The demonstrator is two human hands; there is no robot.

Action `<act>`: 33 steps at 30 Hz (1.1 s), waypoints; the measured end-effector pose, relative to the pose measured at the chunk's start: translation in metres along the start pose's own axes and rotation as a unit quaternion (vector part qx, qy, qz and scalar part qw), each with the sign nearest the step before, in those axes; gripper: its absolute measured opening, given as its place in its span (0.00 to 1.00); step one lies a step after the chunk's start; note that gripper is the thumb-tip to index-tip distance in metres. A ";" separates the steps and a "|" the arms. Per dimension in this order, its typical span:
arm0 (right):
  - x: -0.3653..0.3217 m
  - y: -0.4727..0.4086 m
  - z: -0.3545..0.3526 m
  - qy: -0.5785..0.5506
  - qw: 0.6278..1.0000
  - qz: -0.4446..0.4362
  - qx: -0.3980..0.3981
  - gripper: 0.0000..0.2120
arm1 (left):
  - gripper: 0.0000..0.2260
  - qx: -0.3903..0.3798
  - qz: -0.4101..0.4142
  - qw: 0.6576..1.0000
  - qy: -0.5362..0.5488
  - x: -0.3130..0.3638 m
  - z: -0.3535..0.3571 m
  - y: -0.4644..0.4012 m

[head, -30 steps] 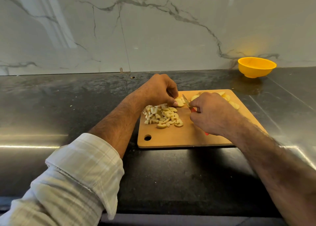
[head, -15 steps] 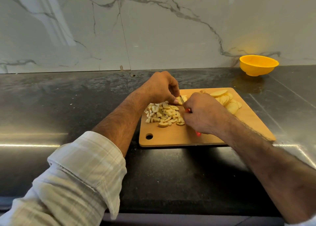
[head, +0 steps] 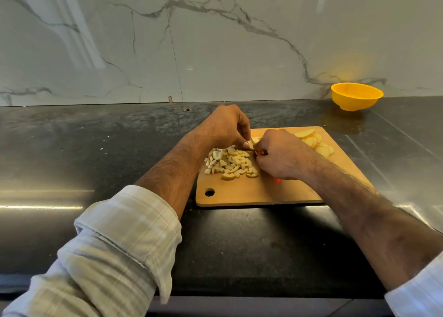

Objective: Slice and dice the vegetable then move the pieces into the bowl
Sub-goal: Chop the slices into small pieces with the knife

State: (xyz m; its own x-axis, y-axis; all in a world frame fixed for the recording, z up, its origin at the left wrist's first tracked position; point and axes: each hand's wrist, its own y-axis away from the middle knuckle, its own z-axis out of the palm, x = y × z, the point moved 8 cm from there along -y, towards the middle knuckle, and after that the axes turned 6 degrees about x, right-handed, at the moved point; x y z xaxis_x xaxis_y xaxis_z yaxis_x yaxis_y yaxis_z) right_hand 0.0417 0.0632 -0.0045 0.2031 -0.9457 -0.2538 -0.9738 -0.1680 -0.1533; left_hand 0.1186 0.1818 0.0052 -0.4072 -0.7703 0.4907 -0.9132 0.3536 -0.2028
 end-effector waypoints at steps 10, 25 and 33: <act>0.011 0.024 -0.018 -0.016 0.999 -0.006 0.043 0.15 | 0.09 -0.005 0.003 0.999 0.042 -0.014 -0.006 0.003; -0.013 0.011 0.002 0.037 0.999 -0.022 0.029 0.06 | 0.05 -0.006 -0.007 0.999 0.031 -0.014 0.000 0.000; -0.015 0.003 0.002 0.040 0.999 -0.020 -0.005 0.07 | 0.04 -0.012 -0.012 1.000 -0.008 -0.005 -0.001 -0.002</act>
State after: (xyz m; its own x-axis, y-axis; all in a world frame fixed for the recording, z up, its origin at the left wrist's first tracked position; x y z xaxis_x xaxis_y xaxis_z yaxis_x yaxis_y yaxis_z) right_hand 0.0358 0.0777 -0.0026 0.2335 -0.9572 -0.1711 -0.9662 -0.2085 -0.1518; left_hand 0.1221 0.1852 0.0039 -0.3849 -0.7875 0.4813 -0.9224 0.3464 -0.1708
